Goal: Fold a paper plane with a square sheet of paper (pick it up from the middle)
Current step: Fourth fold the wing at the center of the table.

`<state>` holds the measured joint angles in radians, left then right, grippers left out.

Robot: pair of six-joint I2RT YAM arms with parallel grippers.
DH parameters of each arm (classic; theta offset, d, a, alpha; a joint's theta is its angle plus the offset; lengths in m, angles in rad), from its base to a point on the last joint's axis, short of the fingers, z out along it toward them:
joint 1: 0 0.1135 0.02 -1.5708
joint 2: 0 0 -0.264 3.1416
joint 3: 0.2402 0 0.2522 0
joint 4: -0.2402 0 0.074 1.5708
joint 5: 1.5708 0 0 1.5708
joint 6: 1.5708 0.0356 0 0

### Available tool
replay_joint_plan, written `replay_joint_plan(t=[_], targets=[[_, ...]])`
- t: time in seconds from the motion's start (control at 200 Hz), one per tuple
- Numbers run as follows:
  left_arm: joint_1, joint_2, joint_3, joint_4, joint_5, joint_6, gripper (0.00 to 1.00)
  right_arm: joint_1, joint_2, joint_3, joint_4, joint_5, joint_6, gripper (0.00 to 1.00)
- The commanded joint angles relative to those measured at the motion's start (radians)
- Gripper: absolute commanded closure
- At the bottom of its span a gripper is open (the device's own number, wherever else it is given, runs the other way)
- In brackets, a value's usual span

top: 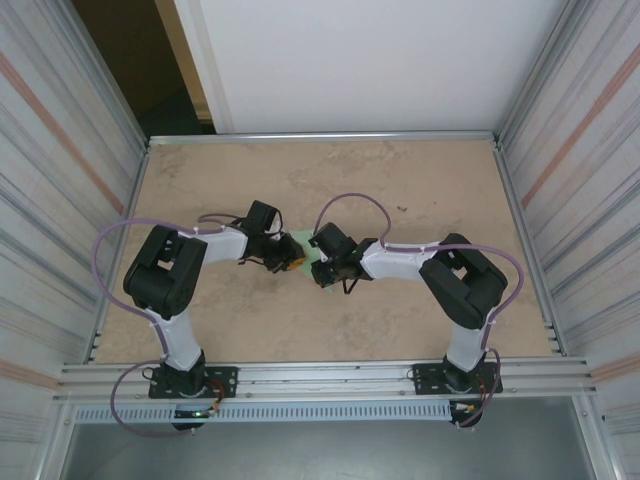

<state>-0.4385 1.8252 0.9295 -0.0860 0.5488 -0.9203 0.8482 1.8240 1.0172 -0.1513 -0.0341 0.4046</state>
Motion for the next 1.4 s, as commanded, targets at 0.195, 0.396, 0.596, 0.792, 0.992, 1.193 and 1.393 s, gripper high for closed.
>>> replay_joint_plan(t=[0.195,0.396,0.596,0.792,0.992,1.193,1.393], targets=[[0.003,-0.005,-0.006,-0.035,-0.021,0.014,0.83,-0.027,-0.001,-0.043,0.033,-0.064,0.075,0.85],[0.003,-0.005,-0.005,-0.035,-0.020,0.014,0.83,-0.037,0.002,-0.063,0.057,-0.093,0.098,0.86],[0.003,-0.002,-0.008,-0.035,-0.022,0.014,0.83,-0.045,-0.019,-0.079,0.074,-0.115,0.115,0.80],[0.003,0.002,-0.011,-0.035,-0.022,0.014,0.83,-0.056,-0.061,-0.067,0.063,-0.113,0.121,0.75],[0.004,0.005,-0.010,-0.035,-0.020,0.015,0.83,-0.048,-0.055,-0.038,0.036,-0.106,0.108,0.73],[0.004,0.008,-0.012,-0.033,-0.018,0.018,0.83,-0.040,-0.055,-0.032,0.022,-0.089,0.103,0.76],[0.003,0.011,-0.010,-0.030,-0.015,0.016,0.83,-0.027,-0.073,-0.020,0.001,-0.065,0.095,0.74]])
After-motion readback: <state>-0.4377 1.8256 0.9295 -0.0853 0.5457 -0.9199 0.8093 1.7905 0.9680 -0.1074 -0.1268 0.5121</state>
